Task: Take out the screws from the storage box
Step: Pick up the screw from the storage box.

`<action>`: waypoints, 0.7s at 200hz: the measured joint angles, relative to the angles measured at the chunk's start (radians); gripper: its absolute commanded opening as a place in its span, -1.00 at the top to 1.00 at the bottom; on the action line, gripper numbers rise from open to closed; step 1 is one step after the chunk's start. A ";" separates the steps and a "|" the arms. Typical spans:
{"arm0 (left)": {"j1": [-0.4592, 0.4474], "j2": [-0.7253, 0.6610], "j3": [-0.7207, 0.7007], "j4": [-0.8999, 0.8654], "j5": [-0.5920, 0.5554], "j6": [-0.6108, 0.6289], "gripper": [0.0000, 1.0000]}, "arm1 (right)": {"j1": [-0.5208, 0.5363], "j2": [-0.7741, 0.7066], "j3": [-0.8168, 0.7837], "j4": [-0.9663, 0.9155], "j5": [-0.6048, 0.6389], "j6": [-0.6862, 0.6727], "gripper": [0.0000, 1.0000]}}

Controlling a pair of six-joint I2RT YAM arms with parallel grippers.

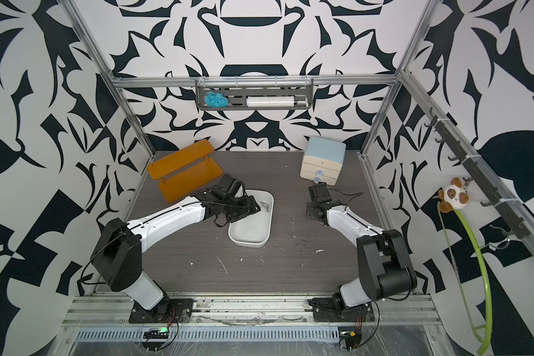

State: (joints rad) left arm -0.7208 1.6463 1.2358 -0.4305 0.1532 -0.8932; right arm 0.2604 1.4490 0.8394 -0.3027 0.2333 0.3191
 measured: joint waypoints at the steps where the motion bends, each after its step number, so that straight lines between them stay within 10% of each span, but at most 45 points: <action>1: 0.000 0.000 0.001 0.000 0.000 0.000 -0.37 | 0.000 -0.005 -0.001 0.001 0.000 0.002 0.54; 93: -0.031 0.060 0.095 -0.008 -0.110 0.055 -0.99 | 0.000 0.052 0.311 0.216 -0.115 0.052 0.43; 140: -0.035 0.084 0.188 -0.061 -0.156 0.100 -0.98 | 0.000 0.105 0.340 0.308 -0.153 0.004 0.40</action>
State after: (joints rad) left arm -0.7559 1.7302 1.4239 -0.4915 -0.0032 -0.7937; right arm 0.2604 1.5543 1.1793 0.0051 0.0803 0.3233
